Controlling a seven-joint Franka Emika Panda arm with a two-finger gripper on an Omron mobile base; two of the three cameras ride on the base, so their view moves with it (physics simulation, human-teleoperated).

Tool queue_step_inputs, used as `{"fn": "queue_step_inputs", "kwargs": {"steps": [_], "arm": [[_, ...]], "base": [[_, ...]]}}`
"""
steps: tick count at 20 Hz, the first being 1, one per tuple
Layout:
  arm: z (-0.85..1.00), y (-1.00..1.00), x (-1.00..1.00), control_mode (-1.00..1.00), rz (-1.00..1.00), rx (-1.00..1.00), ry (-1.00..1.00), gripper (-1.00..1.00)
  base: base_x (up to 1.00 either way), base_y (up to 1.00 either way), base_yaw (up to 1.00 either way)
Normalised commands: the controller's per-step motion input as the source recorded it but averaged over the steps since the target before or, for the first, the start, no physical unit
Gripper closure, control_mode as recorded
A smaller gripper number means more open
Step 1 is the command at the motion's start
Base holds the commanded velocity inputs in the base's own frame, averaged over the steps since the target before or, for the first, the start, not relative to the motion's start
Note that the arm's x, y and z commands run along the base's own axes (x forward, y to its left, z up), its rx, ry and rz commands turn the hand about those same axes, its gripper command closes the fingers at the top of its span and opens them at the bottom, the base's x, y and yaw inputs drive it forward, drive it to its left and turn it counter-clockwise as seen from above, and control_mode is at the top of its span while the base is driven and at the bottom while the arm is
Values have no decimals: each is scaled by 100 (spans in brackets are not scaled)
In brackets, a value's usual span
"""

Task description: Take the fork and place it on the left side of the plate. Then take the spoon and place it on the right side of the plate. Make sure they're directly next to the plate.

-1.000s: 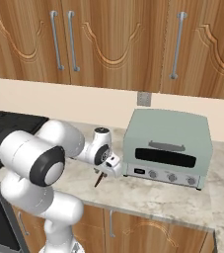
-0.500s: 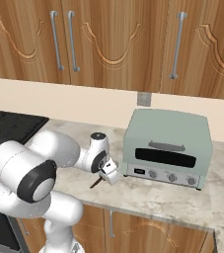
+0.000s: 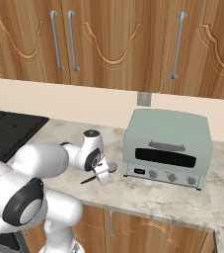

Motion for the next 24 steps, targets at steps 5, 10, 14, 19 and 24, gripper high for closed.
{"fn": "queue_step_inputs", "kwargs": {"steps": [5,10,14,19,24], "arm": [[39,23,-23,-100,-3,1,0,100],[43,26,-32,-100,0,1,-3,100],[41,25,-37,-100,4,0,-8,100],[41,28,-35,-100,4,0,-13,100],[44,24,-25,-100,2,0,-14,100]], "base": [[0,0,0],[0,0,0],[0,0,0],[0,0,0],[0,0,0]]}}
